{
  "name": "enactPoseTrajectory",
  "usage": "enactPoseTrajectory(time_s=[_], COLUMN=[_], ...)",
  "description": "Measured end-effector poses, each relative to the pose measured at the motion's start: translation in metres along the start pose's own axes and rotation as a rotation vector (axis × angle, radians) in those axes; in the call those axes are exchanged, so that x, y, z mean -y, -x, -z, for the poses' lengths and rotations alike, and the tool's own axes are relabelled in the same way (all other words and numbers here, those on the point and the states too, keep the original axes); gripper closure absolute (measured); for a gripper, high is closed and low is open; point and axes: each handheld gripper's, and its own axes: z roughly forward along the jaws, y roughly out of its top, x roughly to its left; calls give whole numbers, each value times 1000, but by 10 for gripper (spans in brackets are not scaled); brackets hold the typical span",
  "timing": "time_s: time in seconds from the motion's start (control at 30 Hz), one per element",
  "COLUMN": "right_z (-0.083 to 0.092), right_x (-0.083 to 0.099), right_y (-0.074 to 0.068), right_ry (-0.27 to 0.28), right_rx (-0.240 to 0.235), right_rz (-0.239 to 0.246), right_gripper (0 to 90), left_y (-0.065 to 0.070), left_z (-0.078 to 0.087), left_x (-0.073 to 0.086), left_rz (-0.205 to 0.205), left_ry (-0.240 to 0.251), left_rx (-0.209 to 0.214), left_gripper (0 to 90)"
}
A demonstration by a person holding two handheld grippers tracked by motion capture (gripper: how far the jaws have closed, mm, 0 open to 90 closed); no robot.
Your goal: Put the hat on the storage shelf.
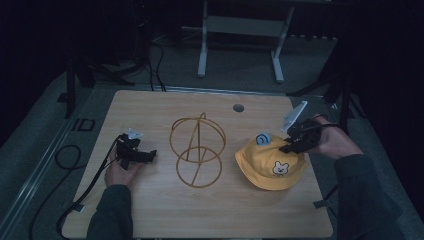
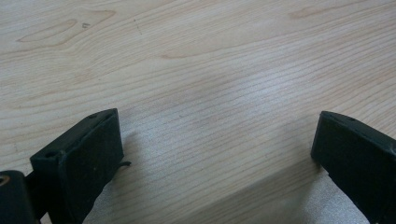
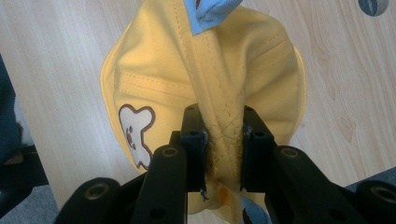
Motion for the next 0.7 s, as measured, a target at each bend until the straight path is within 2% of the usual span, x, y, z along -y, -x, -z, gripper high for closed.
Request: enactPoseTrajectory(time_s=[0.33,0.7], right_z=[7,19], right_x=[-5,-12], right_y=[-5,-11], right_ry=[12,50], right_rx=[-4,-1], right_rz=[27,55], right_gripper=[754,753], left_y=[0,0], left_z=[0,0], left_x=[0,0], left_rz=[0,0], left_ry=[0,0], left_rx=[0,0], left_gripper=[20,20])
